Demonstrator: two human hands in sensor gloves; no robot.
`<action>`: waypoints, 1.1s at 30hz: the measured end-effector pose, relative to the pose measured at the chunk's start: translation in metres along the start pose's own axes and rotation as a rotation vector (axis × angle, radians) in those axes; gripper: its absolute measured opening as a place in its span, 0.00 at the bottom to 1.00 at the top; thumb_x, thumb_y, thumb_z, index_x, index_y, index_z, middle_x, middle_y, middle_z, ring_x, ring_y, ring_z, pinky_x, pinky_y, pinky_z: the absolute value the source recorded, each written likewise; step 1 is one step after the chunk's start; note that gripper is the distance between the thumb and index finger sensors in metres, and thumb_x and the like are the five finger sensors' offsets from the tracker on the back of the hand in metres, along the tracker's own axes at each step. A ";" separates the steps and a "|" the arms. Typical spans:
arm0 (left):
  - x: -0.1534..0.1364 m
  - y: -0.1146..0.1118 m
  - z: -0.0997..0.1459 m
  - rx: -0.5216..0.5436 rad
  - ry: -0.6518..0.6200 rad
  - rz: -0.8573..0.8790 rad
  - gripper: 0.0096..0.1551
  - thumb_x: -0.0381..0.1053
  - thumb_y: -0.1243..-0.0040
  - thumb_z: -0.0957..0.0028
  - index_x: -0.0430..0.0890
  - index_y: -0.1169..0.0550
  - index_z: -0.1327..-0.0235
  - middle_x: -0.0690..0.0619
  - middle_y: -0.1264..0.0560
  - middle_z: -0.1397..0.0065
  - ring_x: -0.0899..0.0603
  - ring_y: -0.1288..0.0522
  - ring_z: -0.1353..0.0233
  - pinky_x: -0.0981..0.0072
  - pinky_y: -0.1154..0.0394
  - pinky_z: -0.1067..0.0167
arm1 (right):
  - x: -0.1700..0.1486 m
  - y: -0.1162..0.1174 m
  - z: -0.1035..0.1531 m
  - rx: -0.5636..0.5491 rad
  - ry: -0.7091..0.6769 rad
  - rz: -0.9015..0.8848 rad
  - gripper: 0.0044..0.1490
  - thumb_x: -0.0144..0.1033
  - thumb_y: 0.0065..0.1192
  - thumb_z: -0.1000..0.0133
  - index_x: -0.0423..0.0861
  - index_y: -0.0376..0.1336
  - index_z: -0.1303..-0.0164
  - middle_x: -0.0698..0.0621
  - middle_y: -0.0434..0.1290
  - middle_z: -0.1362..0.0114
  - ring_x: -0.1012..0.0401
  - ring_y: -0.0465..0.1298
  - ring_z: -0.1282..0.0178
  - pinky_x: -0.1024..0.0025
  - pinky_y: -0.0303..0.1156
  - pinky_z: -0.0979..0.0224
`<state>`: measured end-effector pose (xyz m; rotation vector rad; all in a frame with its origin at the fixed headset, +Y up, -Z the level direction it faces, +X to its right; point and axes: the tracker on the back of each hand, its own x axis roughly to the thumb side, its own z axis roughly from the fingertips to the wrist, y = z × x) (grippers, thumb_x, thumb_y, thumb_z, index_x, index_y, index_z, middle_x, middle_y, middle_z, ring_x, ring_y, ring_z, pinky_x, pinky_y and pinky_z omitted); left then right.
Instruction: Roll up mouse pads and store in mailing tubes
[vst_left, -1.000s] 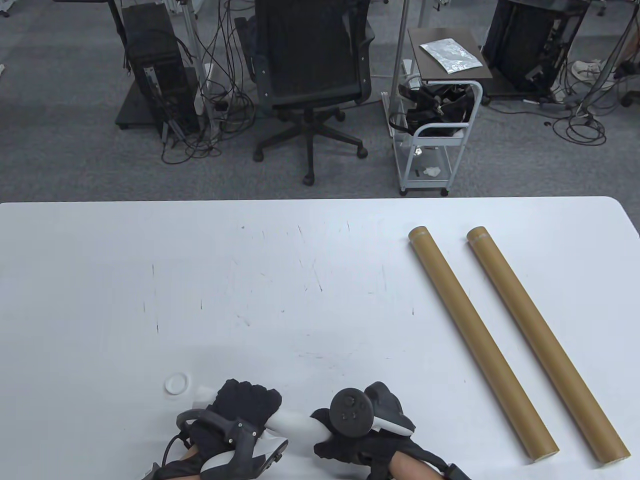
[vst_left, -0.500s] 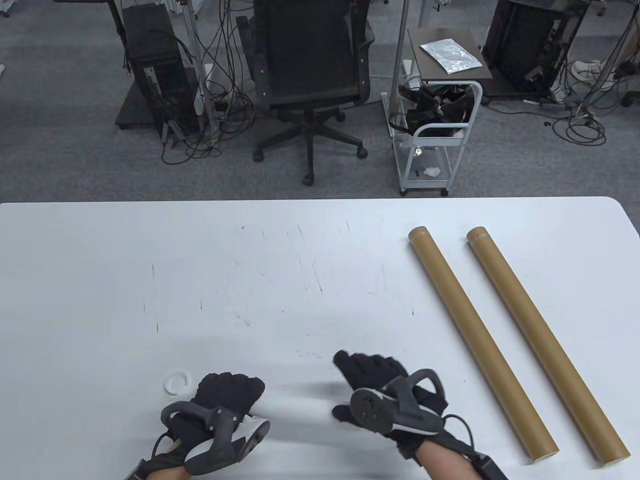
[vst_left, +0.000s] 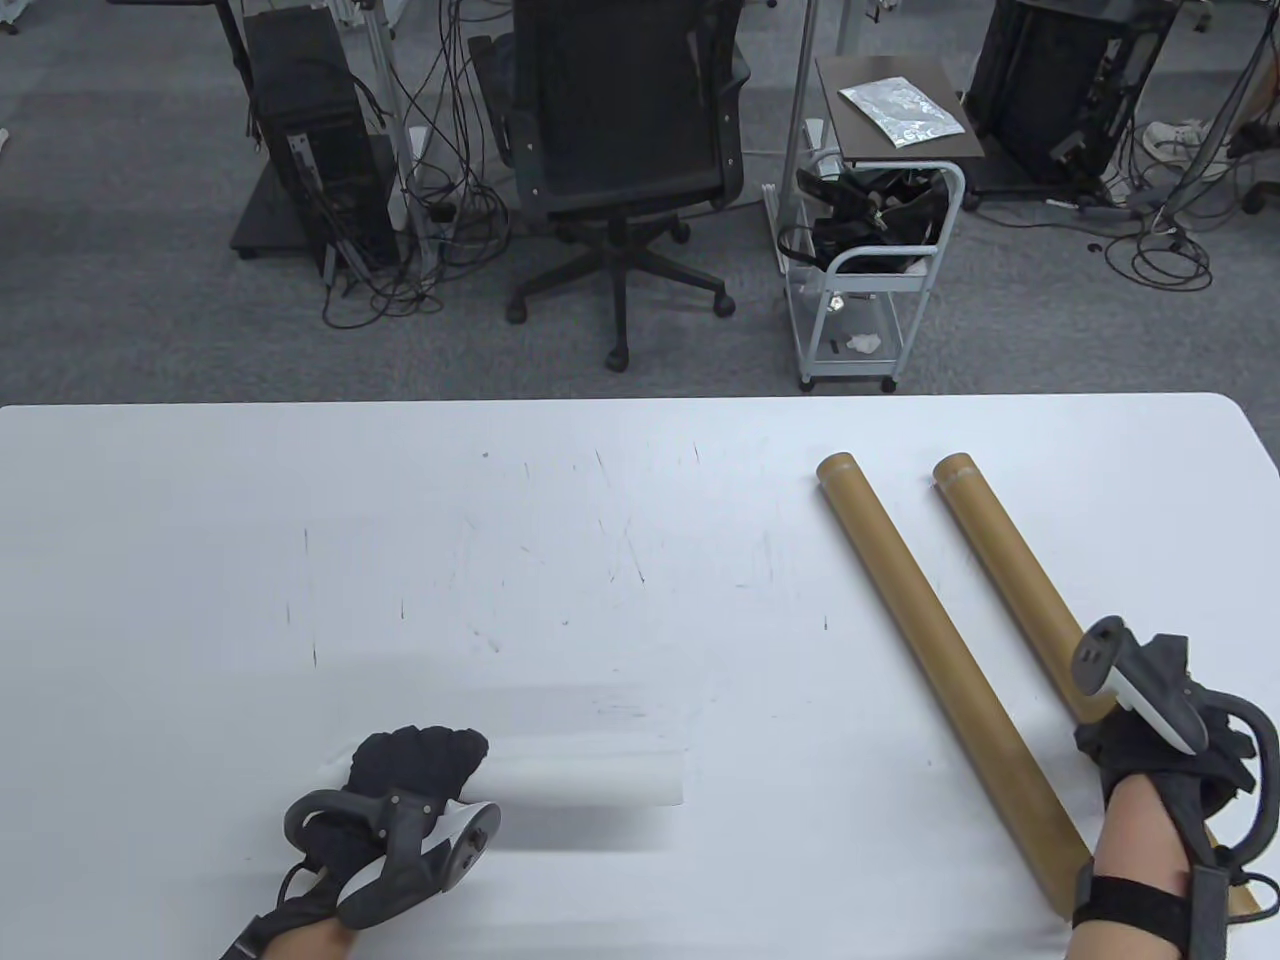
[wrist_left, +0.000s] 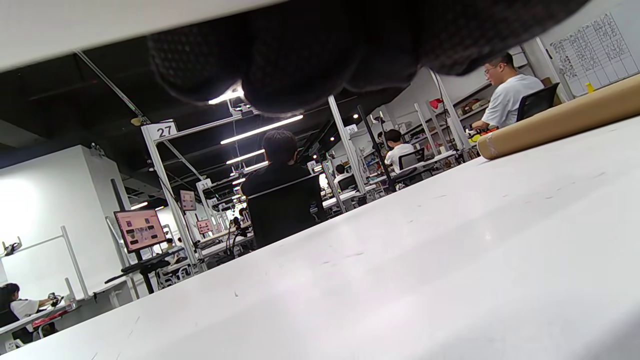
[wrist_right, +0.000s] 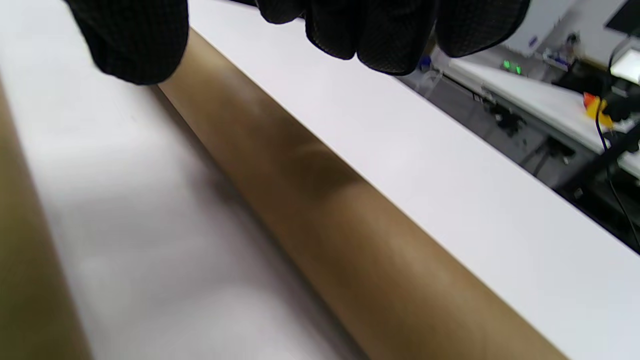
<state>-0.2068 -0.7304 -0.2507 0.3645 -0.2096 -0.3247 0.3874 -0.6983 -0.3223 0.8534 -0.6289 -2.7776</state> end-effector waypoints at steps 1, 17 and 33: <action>0.000 -0.001 -0.001 -0.008 0.006 0.002 0.20 0.62 0.36 0.56 0.61 0.25 0.52 0.64 0.19 0.55 0.57 0.18 0.54 0.64 0.19 0.43 | -0.006 0.005 -0.006 0.047 0.015 0.000 0.61 0.55 0.62 0.49 0.41 0.39 0.14 0.39 0.52 0.13 0.36 0.61 0.20 0.33 0.58 0.24; 0.001 -0.001 -0.002 0.011 0.017 -0.025 0.20 0.63 0.36 0.56 0.62 0.25 0.52 0.64 0.19 0.55 0.57 0.18 0.53 0.64 0.19 0.43 | -0.018 0.033 -0.051 0.202 0.109 -0.042 0.51 0.59 0.61 0.51 0.50 0.53 0.18 0.48 0.64 0.20 0.49 0.71 0.26 0.40 0.62 0.24; -0.036 -0.004 -0.005 -0.020 0.170 0.024 0.20 0.63 0.36 0.55 0.62 0.26 0.51 0.64 0.19 0.54 0.57 0.18 0.52 0.64 0.20 0.41 | -0.023 -0.043 0.052 -0.635 0.416 0.049 0.49 0.61 0.65 0.53 0.53 0.49 0.26 0.50 0.63 0.24 0.55 0.72 0.30 0.50 0.69 0.26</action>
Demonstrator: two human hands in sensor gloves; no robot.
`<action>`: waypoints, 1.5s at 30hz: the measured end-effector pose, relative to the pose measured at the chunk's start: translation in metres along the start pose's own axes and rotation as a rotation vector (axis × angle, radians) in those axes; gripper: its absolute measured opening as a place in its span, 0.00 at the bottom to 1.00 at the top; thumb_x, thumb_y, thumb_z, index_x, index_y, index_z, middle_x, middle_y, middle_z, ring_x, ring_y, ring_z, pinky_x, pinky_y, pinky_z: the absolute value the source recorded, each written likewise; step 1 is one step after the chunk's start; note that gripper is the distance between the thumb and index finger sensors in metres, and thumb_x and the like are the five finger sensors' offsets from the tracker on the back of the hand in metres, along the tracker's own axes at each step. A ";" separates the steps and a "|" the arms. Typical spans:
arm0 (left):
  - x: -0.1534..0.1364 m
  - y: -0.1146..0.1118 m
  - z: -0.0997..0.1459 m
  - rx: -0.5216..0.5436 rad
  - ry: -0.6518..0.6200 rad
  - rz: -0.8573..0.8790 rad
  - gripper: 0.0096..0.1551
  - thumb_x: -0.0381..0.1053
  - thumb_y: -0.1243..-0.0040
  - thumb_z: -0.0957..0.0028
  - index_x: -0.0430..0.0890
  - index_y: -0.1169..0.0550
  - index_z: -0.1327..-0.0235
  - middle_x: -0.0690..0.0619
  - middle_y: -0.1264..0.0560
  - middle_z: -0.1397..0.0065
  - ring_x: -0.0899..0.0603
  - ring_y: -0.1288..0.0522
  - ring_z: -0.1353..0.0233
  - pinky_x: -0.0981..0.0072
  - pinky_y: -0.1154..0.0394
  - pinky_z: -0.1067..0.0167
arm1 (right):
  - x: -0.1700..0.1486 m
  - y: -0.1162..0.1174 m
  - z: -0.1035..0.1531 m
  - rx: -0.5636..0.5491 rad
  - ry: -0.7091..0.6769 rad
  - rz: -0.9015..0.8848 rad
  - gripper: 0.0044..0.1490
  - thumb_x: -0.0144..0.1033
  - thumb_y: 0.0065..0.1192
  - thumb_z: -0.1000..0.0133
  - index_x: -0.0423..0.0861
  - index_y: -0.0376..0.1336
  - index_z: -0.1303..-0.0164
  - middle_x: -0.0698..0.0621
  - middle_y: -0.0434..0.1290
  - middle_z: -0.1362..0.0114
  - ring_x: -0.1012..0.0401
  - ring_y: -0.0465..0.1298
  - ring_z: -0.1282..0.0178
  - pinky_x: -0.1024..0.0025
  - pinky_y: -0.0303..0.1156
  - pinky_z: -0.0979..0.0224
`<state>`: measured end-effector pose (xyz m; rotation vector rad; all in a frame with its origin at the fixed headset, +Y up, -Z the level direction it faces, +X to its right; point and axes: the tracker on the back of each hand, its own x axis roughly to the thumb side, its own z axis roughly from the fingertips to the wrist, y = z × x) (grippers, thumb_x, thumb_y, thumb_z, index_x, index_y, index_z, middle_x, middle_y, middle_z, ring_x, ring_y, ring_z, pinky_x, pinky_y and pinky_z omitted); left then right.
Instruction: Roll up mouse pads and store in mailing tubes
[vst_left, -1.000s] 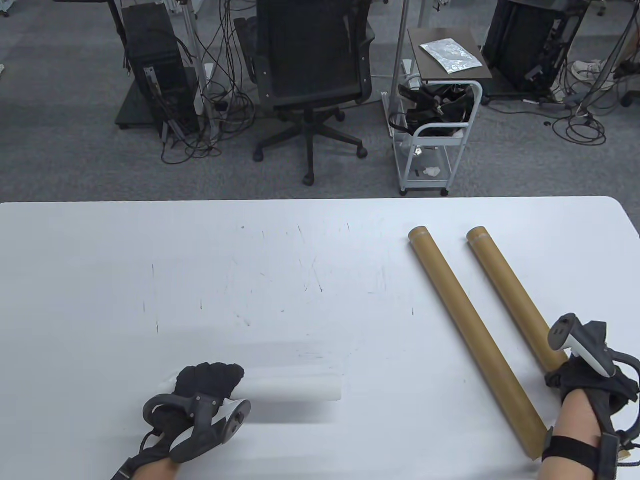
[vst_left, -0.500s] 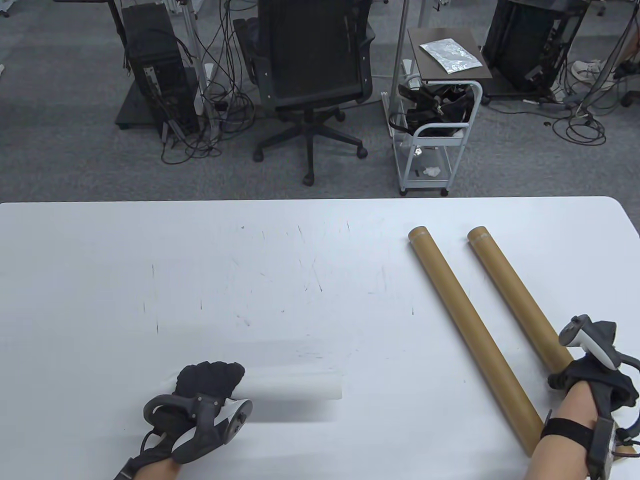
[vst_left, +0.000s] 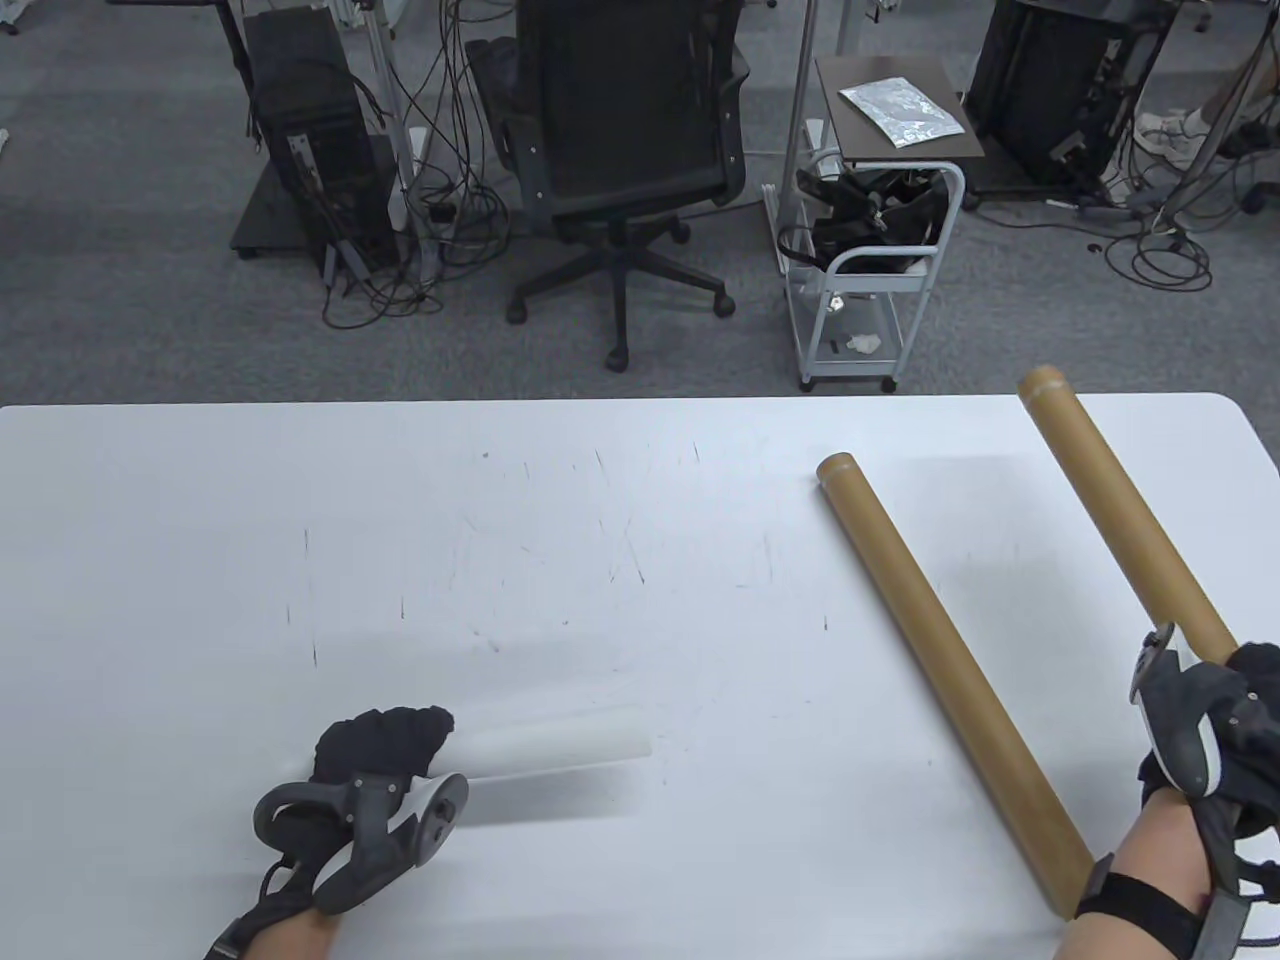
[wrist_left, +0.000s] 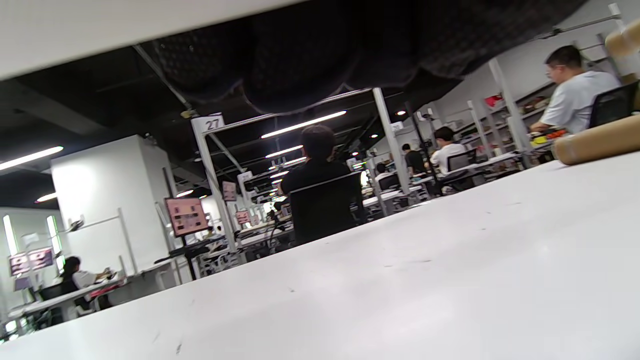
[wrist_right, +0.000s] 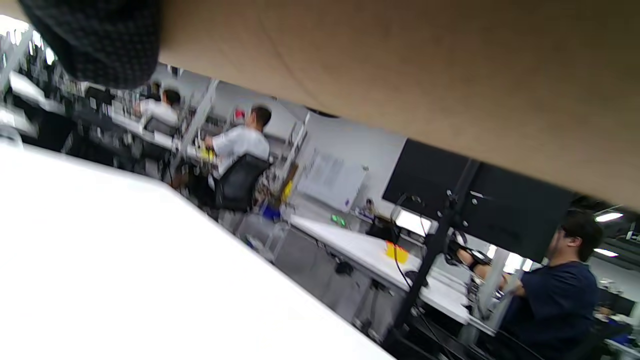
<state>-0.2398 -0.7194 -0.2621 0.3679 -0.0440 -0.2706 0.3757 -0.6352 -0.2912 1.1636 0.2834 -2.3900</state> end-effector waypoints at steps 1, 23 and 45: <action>-0.007 -0.002 -0.002 -0.011 0.031 0.009 0.20 0.63 0.36 0.55 0.62 0.26 0.51 0.64 0.19 0.54 0.57 0.18 0.52 0.64 0.20 0.41 | 0.001 -0.013 0.004 -0.039 -0.011 -0.057 0.49 0.60 0.65 0.53 0.54 0.48 0.26 0.51 0.62 0.23 0.55 0.71 0.29 0.49 0.67 0.25; -0.056 -0.043 -0.021 -0.223 0.332 -0.037 0.20 0.62 0.35 0.55 0.60 0.25 0.51 0.63 0.18 0.55 0.56 0.17 0.54 0.63 0.19 0.44 | 0.074 -0.036 0.138 -0.432 -0.544 -0.408 0.48 0.48 0.72 0.53 0.64 0.47 0.28 0.60 0.57 0.22 0.54 0.60 0.20 0.35 0.46 0.19; -0.004 -0.025 -0.010 -0.161 -0.082 0.105 0.25 0.64 0.35 0.58 0.67 0.30 0.47 0.67 0.22 0.45 0.58 0.21 0.43 0.65 0.24 0.31 | 0.095 -0.028 0.160 -0.428 -0.821 -0.298 0.45 0.62 0.66 0.57 0.61 0.53 0.30 0.58 0.65 0.27 0.57 0.68 0.27 0.48 0.60 0.17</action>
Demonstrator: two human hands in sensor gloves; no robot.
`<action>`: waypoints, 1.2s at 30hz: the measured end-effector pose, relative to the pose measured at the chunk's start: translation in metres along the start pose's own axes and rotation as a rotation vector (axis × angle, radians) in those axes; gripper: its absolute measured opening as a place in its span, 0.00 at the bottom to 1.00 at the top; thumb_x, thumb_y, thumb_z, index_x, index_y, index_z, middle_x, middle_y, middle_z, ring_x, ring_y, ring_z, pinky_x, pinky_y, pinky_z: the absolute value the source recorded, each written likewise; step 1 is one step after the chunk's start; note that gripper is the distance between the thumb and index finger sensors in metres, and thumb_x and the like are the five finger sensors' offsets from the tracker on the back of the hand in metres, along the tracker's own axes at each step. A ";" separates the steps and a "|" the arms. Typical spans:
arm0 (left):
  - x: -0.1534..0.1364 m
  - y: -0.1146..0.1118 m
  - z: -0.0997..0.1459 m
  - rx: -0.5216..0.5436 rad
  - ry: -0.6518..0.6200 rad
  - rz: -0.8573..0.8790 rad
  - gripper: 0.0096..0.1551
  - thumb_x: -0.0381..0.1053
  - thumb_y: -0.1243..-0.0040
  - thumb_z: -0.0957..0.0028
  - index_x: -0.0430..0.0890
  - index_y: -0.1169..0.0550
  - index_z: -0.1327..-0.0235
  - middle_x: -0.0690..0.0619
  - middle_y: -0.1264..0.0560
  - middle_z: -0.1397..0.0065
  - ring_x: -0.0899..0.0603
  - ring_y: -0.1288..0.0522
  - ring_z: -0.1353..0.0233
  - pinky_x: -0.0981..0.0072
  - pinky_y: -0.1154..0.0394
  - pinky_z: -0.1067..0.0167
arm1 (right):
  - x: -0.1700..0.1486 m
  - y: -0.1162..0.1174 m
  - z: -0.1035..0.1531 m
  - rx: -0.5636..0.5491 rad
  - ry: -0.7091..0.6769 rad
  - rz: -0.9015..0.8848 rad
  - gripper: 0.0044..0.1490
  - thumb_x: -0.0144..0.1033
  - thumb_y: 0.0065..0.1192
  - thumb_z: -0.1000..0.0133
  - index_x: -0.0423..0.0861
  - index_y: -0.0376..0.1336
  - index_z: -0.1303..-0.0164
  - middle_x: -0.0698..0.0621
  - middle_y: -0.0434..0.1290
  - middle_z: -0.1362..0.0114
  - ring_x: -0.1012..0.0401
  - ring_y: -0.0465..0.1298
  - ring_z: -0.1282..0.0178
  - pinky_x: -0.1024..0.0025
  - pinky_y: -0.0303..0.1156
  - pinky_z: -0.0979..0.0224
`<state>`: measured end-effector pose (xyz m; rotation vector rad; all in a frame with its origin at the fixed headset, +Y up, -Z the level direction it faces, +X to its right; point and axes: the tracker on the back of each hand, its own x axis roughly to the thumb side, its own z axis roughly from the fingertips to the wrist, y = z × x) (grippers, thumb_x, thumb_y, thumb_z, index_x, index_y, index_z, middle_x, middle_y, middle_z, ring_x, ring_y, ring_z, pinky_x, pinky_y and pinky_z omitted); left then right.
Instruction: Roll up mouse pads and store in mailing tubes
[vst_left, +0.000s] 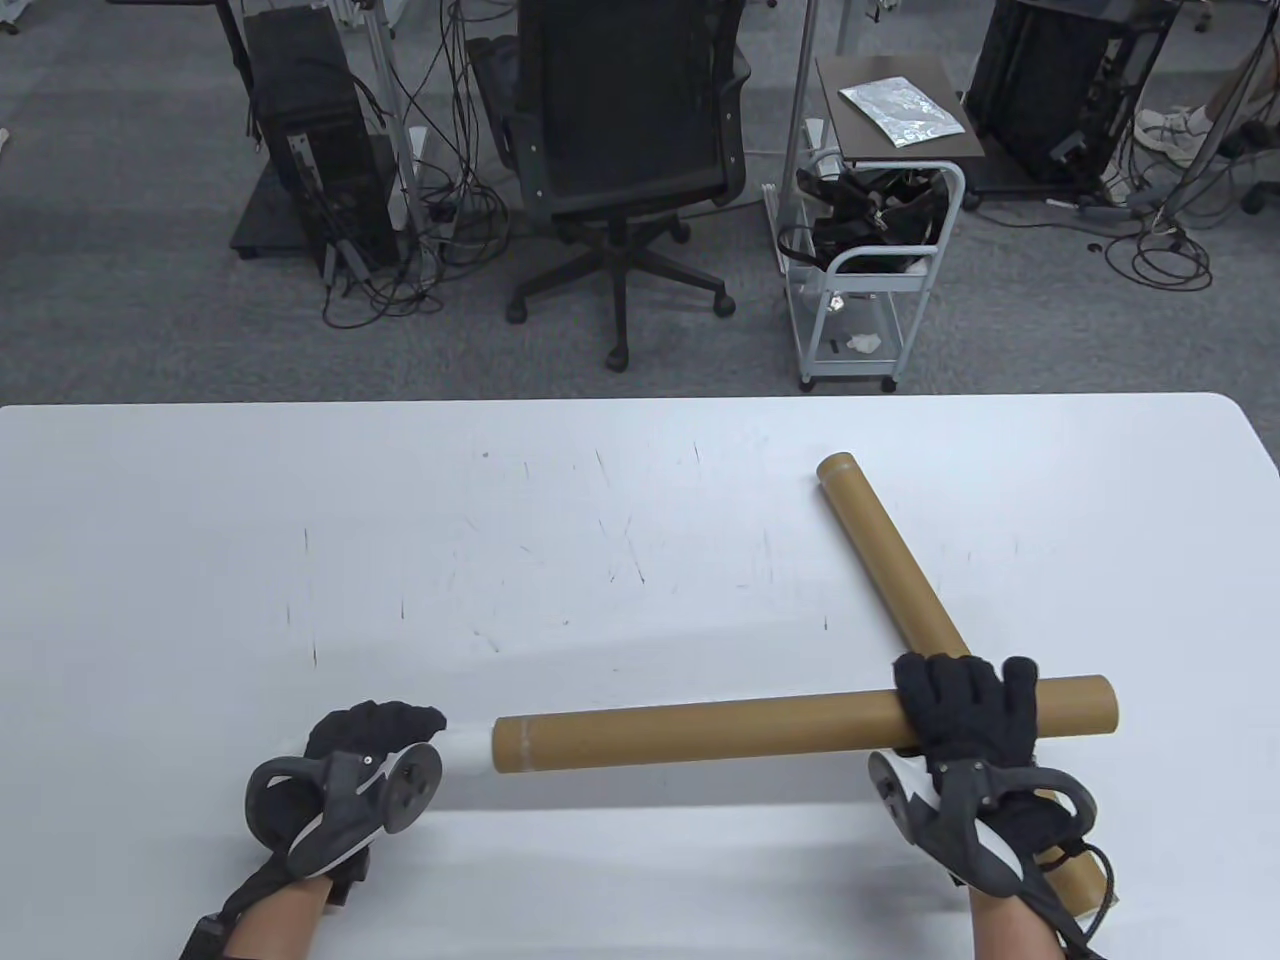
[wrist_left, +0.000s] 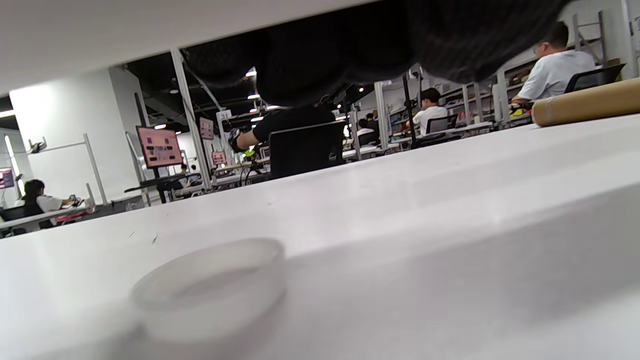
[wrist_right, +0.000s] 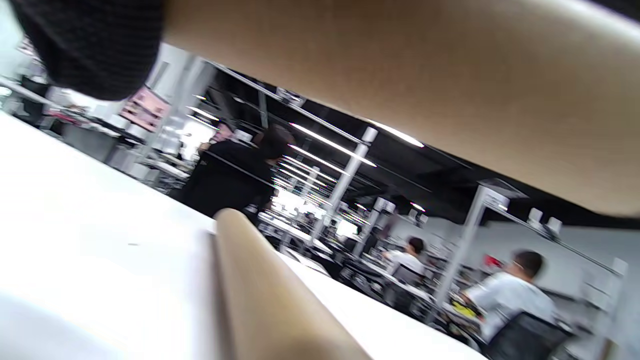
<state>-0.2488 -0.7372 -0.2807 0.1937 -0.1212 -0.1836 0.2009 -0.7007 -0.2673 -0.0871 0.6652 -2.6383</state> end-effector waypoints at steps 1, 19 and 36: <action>0.002 0.002 0.000 0.010 0.000 -0.007 0.26 0.64 0.35 0.58 0.66 0.30 0.47 0.67 0.22 0.45 0.58 0.21 0.43 0.65 0.24 0.31 | 0.002 -0.001 -0.001 0.002 -0.020 -0.001 0.45 0.65 0.65 0.58 0.60 0.55 0.31 0.57 0.67 0.29 0.57 0.70 0.30 0.50 0.62 0.19; 0.017 0.024 0.010 -0.070 -0.190 0.348 0.41 0.62 0.39 0.65 0.55 0.30 0.34 0.58 0.21 0.32 0.50 0.20 0.33 0.59 0.23 0.28 | -0.010 0.009 0.002 0.056 -0.048 -0.136 0.40 0.62 0.69 0.59 0.60 0.59 0.38 0.57 0.70 0.33 0.56 0.71 0.32 0.50 0.61 0.19; -0.059 0.003 0.004 -0.015 0.280 0.352 0.76 0.87 0.50 0.91 0.60 0.56 0.24 0.43 0.58 0.15 0.36 0.43 0.14 0.50 0.32 0.18 | 0.013 -0.020 0.012 -0.104 -0.125 -0.140 0.42 0.67 0.66 0.59 0.59 0.61 0.36 0.56 0.73 0.38 0.58 0.73 0.37 0.55 0.65 0.23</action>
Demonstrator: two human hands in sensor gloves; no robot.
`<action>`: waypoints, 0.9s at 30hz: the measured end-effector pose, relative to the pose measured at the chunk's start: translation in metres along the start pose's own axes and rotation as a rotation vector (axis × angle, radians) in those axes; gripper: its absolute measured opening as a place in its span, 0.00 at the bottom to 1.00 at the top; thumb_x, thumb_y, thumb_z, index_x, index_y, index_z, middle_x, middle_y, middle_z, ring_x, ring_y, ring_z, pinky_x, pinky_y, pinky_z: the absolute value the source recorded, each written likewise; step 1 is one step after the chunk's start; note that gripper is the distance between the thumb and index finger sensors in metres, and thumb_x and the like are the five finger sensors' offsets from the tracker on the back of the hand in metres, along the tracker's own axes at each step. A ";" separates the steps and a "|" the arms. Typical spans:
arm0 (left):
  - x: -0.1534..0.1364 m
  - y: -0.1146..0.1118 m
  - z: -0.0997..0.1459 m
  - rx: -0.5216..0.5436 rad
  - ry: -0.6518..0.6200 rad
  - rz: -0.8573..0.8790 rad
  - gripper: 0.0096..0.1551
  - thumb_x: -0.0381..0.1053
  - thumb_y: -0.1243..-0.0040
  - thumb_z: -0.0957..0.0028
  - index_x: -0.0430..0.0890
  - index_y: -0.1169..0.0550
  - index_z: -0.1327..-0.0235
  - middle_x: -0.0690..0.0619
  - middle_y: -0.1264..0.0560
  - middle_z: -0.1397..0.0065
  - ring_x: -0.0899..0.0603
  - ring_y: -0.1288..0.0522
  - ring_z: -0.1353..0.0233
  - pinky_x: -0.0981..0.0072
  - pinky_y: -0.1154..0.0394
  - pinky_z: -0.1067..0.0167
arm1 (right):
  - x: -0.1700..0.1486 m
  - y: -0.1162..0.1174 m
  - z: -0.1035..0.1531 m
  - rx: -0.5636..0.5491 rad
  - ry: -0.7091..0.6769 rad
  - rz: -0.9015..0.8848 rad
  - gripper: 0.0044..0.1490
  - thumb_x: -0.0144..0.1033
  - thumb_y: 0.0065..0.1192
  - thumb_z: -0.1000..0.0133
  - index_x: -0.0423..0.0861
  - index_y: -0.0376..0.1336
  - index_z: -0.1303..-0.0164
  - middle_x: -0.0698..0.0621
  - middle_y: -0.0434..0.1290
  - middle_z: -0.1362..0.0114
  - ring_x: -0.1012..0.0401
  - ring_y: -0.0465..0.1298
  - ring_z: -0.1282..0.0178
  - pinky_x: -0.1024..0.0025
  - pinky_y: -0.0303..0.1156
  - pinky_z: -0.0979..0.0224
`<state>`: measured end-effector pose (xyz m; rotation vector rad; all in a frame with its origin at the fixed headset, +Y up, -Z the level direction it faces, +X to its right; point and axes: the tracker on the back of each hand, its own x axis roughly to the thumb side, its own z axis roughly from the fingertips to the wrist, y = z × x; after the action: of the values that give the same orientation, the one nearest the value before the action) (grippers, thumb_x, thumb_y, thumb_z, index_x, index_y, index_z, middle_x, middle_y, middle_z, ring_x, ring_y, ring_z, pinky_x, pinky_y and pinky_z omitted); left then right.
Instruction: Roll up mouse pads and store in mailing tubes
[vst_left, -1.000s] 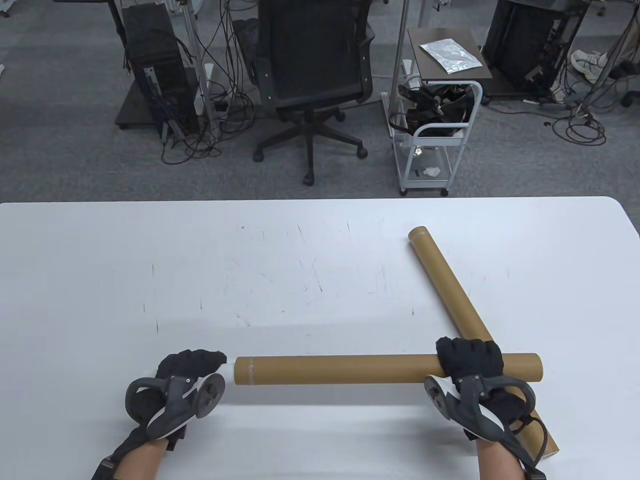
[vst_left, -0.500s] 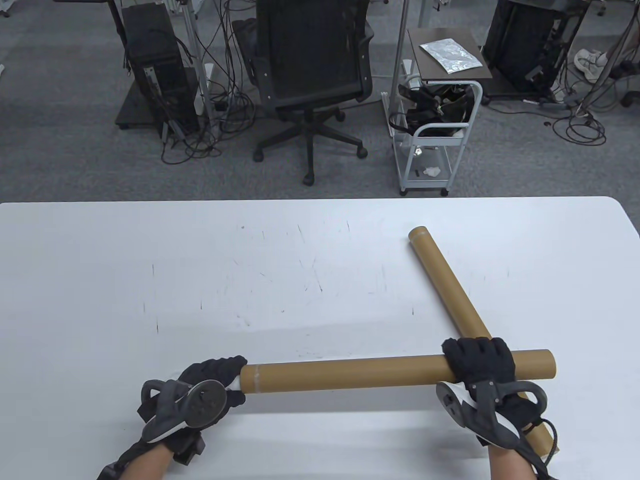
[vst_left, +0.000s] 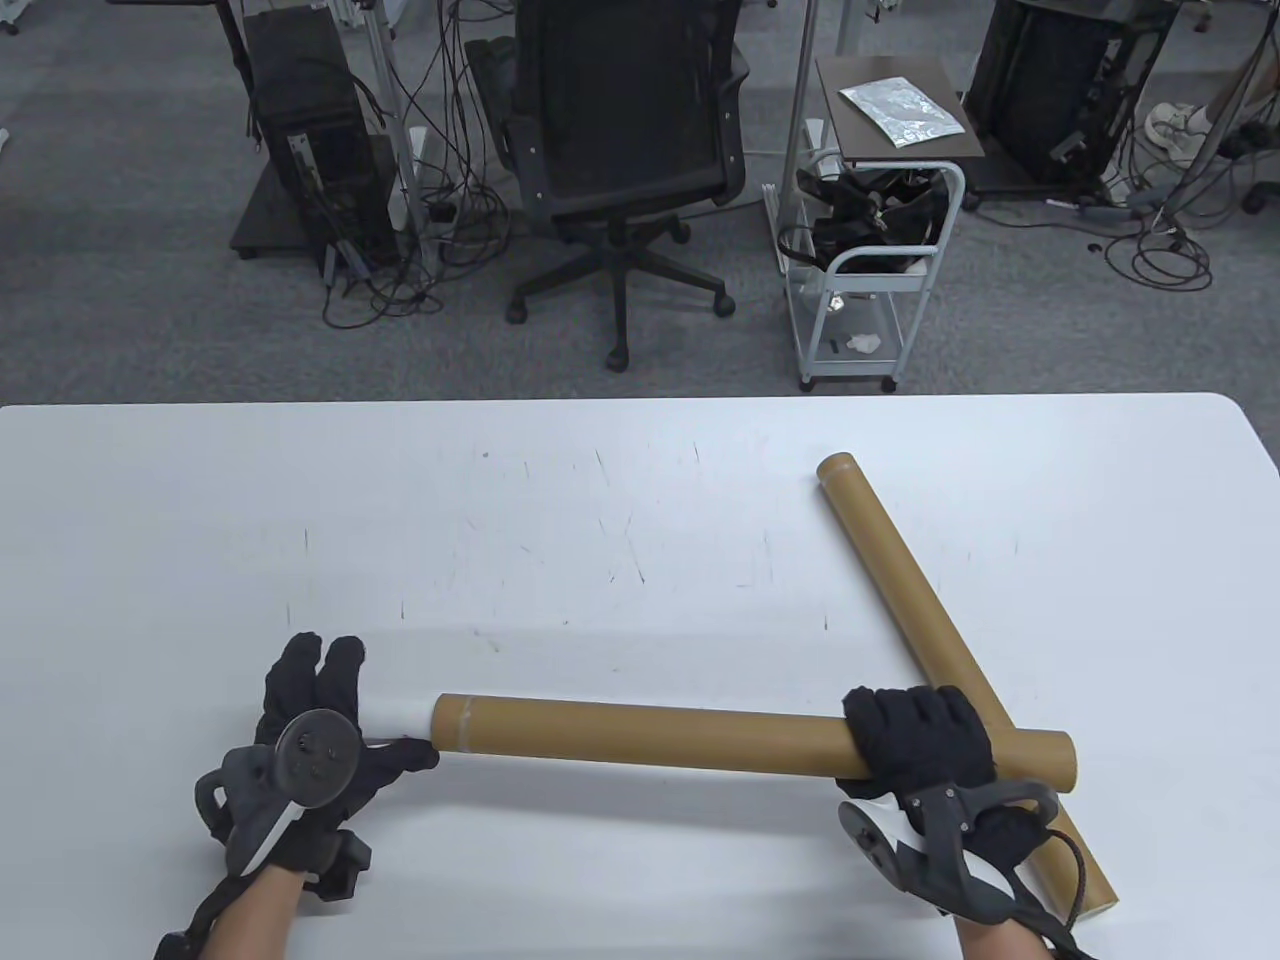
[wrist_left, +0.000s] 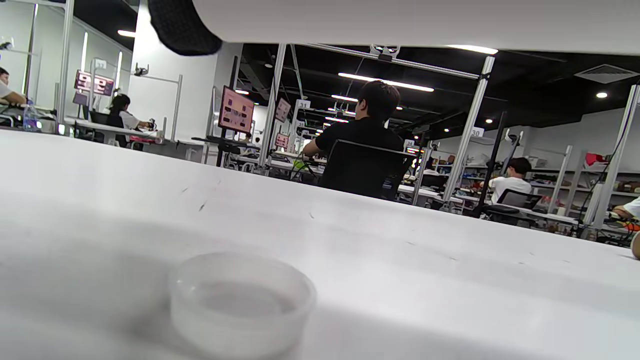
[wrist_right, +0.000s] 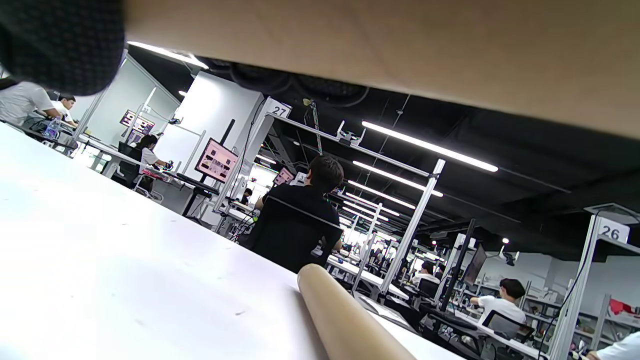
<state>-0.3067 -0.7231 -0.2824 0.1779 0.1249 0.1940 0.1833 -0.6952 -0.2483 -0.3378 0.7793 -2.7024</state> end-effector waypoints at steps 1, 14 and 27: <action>-0.001 0.001 0.000 -0.010 -0.005 0.033 0.75 0.87 0.50 0.89 0.60 0.56 0.24 0.43 0.59 0.15 0.38 0.42 0.14 0.53 0.32 0.18 | 0.000 0.000 0.001 0.003 0.005 0.002 0.42 0.67 0.66 0.58 0.59 0.61 0.36 0.56 0.73 0.37 0.58 0.73 0.37 0.54 0.65 0.24; 0.061 0.001 0.029 -0.230 -0.454 0.641 0.54 0.74 0.49 0.59 0.63 0.56 0.23 0.50 0.69 0.15 0.31 0.65 0.14 0.46 0.54 0.14 | 0.005 0.000 0.000 0.007 0.032 -0.037 0.42 0.67 0.67 0.58 0.58 0.61 0.36 0.56 0.73 0.37 0.57 0.74 0.38 0.54 0.68 0.27; 0.007 -0.006 0.005 -0.195 -0.233 0.574 0.52 0.74 0.48 0.59 0.65 0.54 0.23 0.57 0.73 0.17 0.43 0.61 0.11 0.51 0.50 0.11 | -0.006 0.011 -0.002 0.060 0.089 -0.022 0.42 0.67 0.66 0.58 0.59 0.60 0.35 0.56 0.72 0.36 0.58 0.74 0.37 0.55 0.68 0.26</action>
<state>-0.2983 -0.7286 -0.2791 0.0364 -0.1816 0.7510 0.1906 -0.7007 -0.2569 -0.2155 0.7206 -2.7715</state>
